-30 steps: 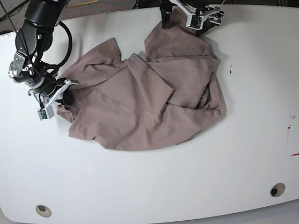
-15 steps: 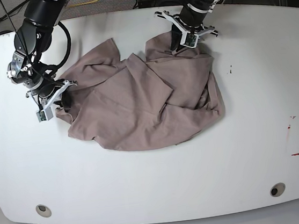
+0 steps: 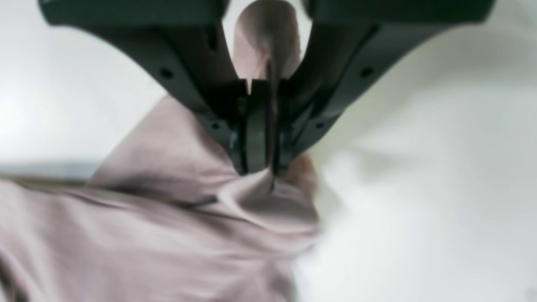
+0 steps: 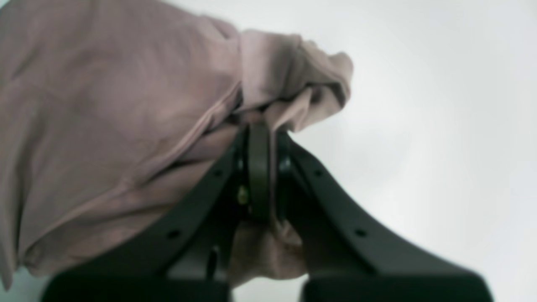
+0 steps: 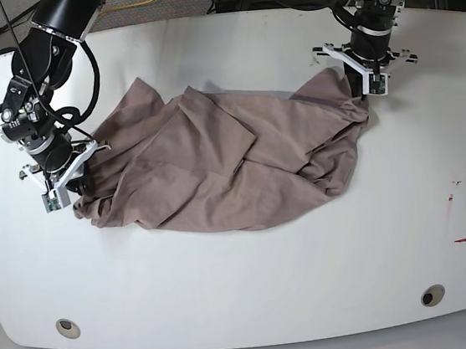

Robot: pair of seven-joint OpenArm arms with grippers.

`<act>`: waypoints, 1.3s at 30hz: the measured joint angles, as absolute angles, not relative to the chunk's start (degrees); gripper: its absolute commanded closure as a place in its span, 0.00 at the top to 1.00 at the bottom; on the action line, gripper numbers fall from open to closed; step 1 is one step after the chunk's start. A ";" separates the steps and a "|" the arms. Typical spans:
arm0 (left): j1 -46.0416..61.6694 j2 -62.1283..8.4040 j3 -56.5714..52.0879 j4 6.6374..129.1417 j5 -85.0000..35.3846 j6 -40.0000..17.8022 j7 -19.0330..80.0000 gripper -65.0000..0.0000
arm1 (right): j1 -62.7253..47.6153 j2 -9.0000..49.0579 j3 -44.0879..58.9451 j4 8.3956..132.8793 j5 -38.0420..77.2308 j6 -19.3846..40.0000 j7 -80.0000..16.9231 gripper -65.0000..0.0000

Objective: Fold the T-shirt properly
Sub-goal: 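Lift the shirt with both grippers and shake it out flat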

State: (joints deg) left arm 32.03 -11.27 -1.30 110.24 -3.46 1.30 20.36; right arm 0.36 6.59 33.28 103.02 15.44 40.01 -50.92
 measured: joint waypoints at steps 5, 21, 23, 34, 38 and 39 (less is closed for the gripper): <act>29.93 -13.98 -3.11 112.97 -3.60 1.23 21.54 0.00 | 3.46 8.93 32.53 105.51 15.38 40.01 -52.90 0.00; 15.05 -20.40 -7.97 114.08 -3.68 0.71 21.69 0.00 | 19.84 17.52 24.84 104.51 16.53 40.40 -57.52 0.00; 12.29 -21.02 -7.88 113.93 -3.86 0.64 22.94 0.00 | 21.69 17.78 23.64 104.05 15.92 40.29 -57.74 0.00; -5.98 -22.39 -7.66 114.13 -4.08 0.56 33.19 0.00 | 36.62 22.04 15.90 98.45 16.25 40.38 -57.78 0.00; -13.10 -24.25 -7.33 114.32 -4.73 0.23 35.77 0.00 | 44.29 25.28 11.27 94.72 16.73 40.56 -58.15 0.00; -14.76 -24.47 -7.33 114.39 -4.73 0.25 36.14 0.00 | 45.78 25.71 10.55 94.28 16.73 40.42 -57.87 0.00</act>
State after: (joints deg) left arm -14.76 -24.47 -7.33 114.39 -4.73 0.25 36.14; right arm 45.78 25.71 10.55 94.28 16.73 40.42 -57.87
